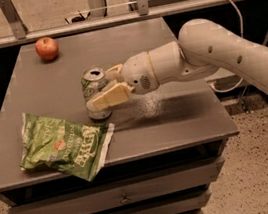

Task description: Move 7up can near green jalapeno chip bag

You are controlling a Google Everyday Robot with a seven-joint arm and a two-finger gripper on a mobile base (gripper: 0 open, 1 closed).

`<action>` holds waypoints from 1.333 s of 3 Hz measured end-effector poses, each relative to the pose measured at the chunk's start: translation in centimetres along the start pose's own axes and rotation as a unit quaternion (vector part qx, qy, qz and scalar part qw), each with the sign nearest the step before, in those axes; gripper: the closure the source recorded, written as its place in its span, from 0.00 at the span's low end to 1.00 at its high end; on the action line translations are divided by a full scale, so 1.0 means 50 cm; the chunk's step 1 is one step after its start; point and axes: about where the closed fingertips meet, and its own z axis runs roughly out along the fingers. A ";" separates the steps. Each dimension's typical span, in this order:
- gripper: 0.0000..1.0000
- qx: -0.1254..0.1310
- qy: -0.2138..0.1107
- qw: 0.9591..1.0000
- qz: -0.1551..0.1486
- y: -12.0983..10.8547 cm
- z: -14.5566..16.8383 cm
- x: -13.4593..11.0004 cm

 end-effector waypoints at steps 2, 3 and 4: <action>0.00 0.025 0.002 1.000 -0.012 -0.001 -0.101 -0.002; 0.00 0.050 0.001 0.999 -0.019 -0.012 -0.166 -0.004; 0.00 0.052 0.001 0.998 -0.019 -0.014 -0.171 -0.003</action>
Offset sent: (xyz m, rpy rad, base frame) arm -0.0061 -0.0390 0.0101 -0.0074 -0.0158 -0.0214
